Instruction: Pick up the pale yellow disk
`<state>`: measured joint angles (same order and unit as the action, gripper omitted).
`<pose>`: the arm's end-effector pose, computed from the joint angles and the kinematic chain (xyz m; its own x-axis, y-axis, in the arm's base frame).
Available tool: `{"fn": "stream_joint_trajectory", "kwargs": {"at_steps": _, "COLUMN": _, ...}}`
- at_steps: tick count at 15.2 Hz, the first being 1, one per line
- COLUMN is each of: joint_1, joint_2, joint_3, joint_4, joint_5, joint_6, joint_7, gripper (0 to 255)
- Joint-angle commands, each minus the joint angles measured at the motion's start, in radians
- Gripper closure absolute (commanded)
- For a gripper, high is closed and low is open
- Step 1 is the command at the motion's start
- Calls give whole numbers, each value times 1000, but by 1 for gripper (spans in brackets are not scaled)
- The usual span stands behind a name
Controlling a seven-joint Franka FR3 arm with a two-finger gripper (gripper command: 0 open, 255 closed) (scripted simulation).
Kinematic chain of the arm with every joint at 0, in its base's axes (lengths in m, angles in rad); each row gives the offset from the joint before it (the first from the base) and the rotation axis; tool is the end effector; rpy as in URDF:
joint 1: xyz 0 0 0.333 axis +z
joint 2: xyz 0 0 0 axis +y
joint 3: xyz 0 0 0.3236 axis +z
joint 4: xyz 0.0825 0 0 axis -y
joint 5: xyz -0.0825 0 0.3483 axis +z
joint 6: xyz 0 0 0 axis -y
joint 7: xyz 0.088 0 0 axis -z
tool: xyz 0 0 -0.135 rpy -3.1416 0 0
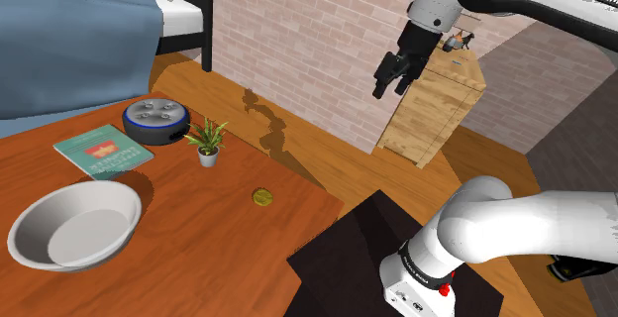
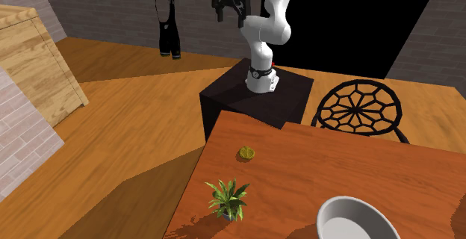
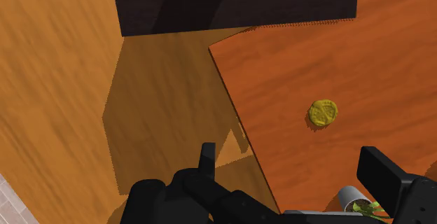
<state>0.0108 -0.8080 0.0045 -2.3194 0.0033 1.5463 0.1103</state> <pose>0.2585 0.0049 0.5874 0.9948 -0.0961 0.0347 -0.0960 -0.9954 -0.0039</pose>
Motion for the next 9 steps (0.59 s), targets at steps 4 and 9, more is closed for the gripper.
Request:
{"fn": "stream_joint_trajectory", "kwargs": {"at_steps": 4, "joint_1": 14, "joint_2": 27, "joint_3": 20, "joint_4": -73, "joint_5": 13, "joint_6": 100, "joint_7": 7, "gripper": 0}}
{"fn": "stream_joint_trajectory", "kwargs": {"at_steps": 9, "joint_1": 39, "joint_2": 101, "joint_3": 55, "joint_4": -170, "joint_5": 34, "joint_6": 273, "joint_7": 18, "gripper": 0}}
